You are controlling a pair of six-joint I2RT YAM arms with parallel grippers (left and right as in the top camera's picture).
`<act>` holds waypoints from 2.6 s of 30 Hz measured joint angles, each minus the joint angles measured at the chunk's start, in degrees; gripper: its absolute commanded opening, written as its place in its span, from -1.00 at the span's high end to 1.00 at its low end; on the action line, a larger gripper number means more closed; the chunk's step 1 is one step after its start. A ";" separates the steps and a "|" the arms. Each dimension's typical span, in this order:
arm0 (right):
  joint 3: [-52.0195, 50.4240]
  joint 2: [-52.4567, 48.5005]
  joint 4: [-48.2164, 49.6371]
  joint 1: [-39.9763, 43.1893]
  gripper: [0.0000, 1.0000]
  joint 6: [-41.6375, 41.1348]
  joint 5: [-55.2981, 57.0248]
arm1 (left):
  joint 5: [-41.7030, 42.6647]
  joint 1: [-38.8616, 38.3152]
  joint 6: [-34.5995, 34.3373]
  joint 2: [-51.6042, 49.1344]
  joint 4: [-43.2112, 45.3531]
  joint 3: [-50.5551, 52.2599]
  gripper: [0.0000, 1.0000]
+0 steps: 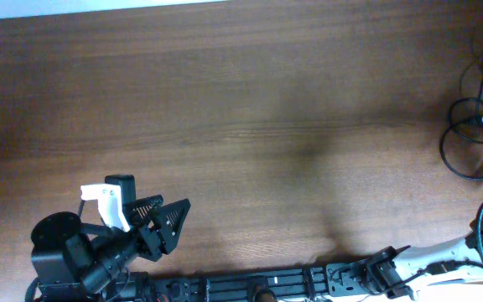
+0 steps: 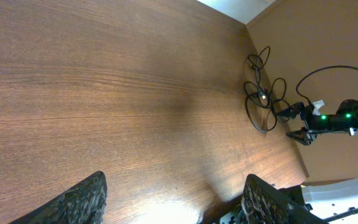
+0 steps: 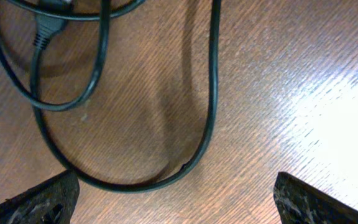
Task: Untangle cables
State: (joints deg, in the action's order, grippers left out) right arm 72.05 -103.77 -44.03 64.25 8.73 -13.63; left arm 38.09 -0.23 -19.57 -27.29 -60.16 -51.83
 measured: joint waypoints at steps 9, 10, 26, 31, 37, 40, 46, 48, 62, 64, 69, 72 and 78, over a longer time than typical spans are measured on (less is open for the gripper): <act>-0.83 -5.01 3.06 0.00 0.82 -0.33 0.26 | -0.17 0.00 0.00 0.00 0.98 0.00 -0.41; -1.01 -5.31 3.65 0.00 0.92 -0.37 0.04 | -0.17 0.00 0.00 0.00 0.98 0.00 -0.41; -1.09 -5.84 16.76 -4.04 0.24 2.49 -17.42 | -0.20 0.00 -0.04 0.00 1.09 0.00 -0.42; -1.09 -5.84 13.35 -4.24 0.09 5.11 -30.42 | -0.17 0.00 -0.22 0.00 1.11 0.00 -0.42; -1.18 -6.05 -2.51 -8.37 0.86 8.76 -29.73 | -0.20 0.00 -0.22 0.00 1.09 0.00 -0.41; -1.55 -6.05 -5.42 -12.79 0.92 10.14 -24.44 | -0.20 0.00 -0.22 0.02 1.09 0.00 -0.41; -3.30 -6.08 -4.33 -19.50 0.92 11.04 -16.26 | -0.17 0.00 -0.22 0.02 1.07 0.00 -0.43; -3.30 -6.08 -3.89 -20.57 0.92 10.99 -13.46 | -0.15 0.00 -0.22 0.02 1.09 0.00 -0.43; -3.34 -6.10 1.09 -21.07 0.92 1.95 7.06 | -0.15 0.00 -0.22 0.02 1.07 0.00 -0.43; -3.34 -6.67 1.22 -21.07 0.92 1.53 7.87 | -0.17 0.00 -0.22 0.02 1.07 0.00 -0.43; -1.16 -9.01 1.09 -21.05 0.91 0.44 8.09 | -0.15 0.00 -0.22 0.02 1.07 0.00 -0.43; 0.33 -10.34 3.37 -21.05 0.91 0.24 8.70 | -0.17 0.00 -0.22 0.02 1.03 0.00 -0.43; 2.54 -11.54 4.48 -18.38 0.84 -0.83 10.43 | -0.17 0.00 -0.22 0.02 1.03 0.00 -0.43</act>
State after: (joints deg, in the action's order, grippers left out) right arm 74.59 -115.31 -39.55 45.87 7.90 -3.20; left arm 37.91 -0.23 -19.79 -27.27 -59.13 -51.83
